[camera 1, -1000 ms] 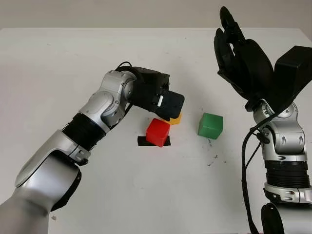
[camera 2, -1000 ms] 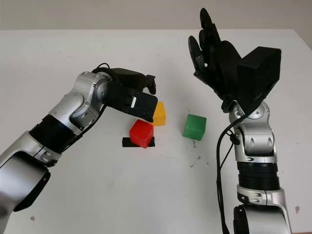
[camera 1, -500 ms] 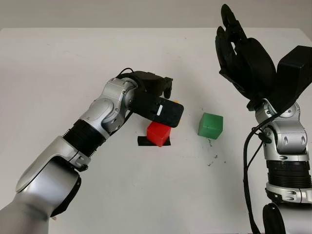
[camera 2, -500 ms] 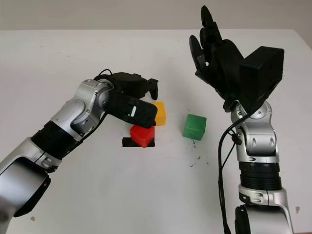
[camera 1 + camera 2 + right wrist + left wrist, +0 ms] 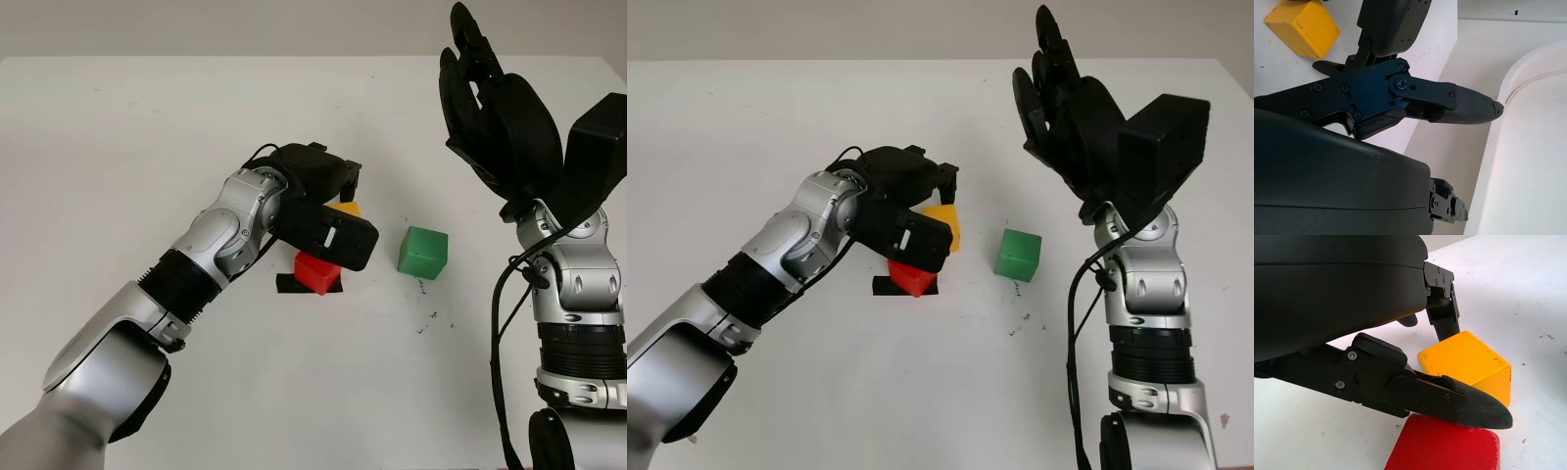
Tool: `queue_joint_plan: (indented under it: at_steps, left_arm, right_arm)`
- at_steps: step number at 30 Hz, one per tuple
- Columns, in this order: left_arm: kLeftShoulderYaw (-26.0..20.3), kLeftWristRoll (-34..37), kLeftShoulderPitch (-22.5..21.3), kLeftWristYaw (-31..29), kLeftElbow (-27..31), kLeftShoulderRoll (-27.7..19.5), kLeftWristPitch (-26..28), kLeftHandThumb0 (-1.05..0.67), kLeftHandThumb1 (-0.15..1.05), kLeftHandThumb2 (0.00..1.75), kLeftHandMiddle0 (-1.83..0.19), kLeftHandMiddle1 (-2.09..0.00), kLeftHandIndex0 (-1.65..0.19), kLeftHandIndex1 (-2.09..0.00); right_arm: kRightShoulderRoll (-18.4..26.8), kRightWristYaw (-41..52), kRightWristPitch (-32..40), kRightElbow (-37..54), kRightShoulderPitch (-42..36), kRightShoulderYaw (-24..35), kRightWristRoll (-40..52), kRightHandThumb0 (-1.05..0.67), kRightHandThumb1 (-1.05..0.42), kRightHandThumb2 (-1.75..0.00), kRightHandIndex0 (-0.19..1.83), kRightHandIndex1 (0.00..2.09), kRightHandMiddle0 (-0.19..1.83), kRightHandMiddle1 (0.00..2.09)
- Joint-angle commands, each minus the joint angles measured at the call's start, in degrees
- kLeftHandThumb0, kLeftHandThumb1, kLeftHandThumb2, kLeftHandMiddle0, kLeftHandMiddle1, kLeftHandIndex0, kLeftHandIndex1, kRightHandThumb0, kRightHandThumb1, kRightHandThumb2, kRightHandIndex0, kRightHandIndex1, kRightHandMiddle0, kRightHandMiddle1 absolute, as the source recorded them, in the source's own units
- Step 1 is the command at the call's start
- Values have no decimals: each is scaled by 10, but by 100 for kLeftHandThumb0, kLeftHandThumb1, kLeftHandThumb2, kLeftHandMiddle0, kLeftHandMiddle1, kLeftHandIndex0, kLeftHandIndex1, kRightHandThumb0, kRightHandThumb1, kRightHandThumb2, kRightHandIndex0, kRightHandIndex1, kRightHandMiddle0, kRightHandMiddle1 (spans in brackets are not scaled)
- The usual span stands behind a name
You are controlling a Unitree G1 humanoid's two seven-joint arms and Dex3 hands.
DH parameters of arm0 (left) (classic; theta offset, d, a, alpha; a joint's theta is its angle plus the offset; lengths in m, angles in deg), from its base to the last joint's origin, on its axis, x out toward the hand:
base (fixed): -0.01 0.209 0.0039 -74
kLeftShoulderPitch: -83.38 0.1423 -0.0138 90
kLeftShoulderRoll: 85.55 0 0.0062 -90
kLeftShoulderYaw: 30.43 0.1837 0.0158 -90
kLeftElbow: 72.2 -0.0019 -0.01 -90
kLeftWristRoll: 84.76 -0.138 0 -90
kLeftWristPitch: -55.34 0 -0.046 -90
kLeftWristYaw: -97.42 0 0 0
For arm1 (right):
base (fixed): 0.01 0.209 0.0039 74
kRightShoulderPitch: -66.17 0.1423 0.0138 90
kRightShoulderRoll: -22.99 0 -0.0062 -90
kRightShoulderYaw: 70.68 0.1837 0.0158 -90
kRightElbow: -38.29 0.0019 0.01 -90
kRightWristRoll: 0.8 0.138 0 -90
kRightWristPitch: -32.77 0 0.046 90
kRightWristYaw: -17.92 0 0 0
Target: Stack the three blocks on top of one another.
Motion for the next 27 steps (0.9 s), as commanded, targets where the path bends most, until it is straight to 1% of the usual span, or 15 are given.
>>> queue_joint_plan:
  at_steps: [1,3,7,8,9,12,13,15,17,21,22,24,25,27]
  left_arm:
    - [11,-12,5,10,-1,-5,-9,-80,101,5,-8,-47,-6,-134]
    - [13,-21,5,17,-4,-5,-14,-77,98,4,-14,-46,-9,-133]
    - [12,-27,5,23,-9,-6,-22,-70,97,5,-16,-47,-10,-131]
    - [10,-26,5,26,-10,-5,-24,-68,97,5,-15,-54,-9,-133]
    - [8,-26,6,28,-11,-5,-25,-62,96,5,-14,-60,-11,-135]
    - [9,-31,9,48,-13,-7,-35,-52,96,5,-18,-67,-16,-140]
    - [8,-30,10,52,-12,-8,-37,-48,96,5,-19,-72,-20,-142]
    - [6,-28,11,54,-9,-9,-39,-42,97,6,-17,-76,-22,-142]
    - [4,-26,12,58,-6,-10,-42,-40,98,6,-17,-69,-20,-142]
    - [-8,-12,16,88,-12,-8,-53,-39,96,5,-21,-65,-23,-146]
    - [-11,-8,13,93,-16,-7,-56,-39,96,5,-22,-58,-24,-147]
    - [-13,-4,6,95,-22,-7,-60,-38,95,5,-27,-29,-28,-144]
    - [-16,2,0,97,-28,-7,-66,-37,95,5,-30,-23,-29,-143]
    - [-21,10,-9,92,-35,-9,-73,-36,94,5,-35,-19,-32,-145]
  right_arm:
    - [7,3,-2,7,-1,7,6,-74,-105,-60,-19,0,-19,0]
    - [7,4,1,8,0,8,9,-72,-105,-60,-19,0,-19,0]
    - [10,5,8,12,0,7,11,-70,-105,-61,-19,0,-19,0]
    - [10,5,8,12,0,8,12,-70,-105,-61,-19,0,-19,0]
    - [10,5,7,12,0,8,12,-69,-105,-61,-19,0,-19,0]
    - [13,8,5,12,-1,8,12,-69,-105,-62,-19,0,-19,0]
    - [13,8,5,13,-2,8,12,-69,-105,-62,-19,0,-19,0]
    - [13,9,7,14,-2,9,14,-69,-105,-63,-19,0,-19,0]
    - [11,9,10,15,-2,10,16,-68,-105,-63,-19,0,-19,0]
    - [11,8,10,14,-3,9,16,-68,-105,-62,-19,0,-19,0]
    - [11,9,10,14,-3,9,16,-68,-105,-61,-19,0,-19,0]
    - [11,10,4,11,-3,8,16,-68,-105,-62,-19,0,-19,0]
    - [10,12,1,9,-3,8,16,-68,-105,-62,-19,0,-19,0]
    - [9,13,-1,7,-3,9,18,-69,-105,-61,-19,0,-19,0]
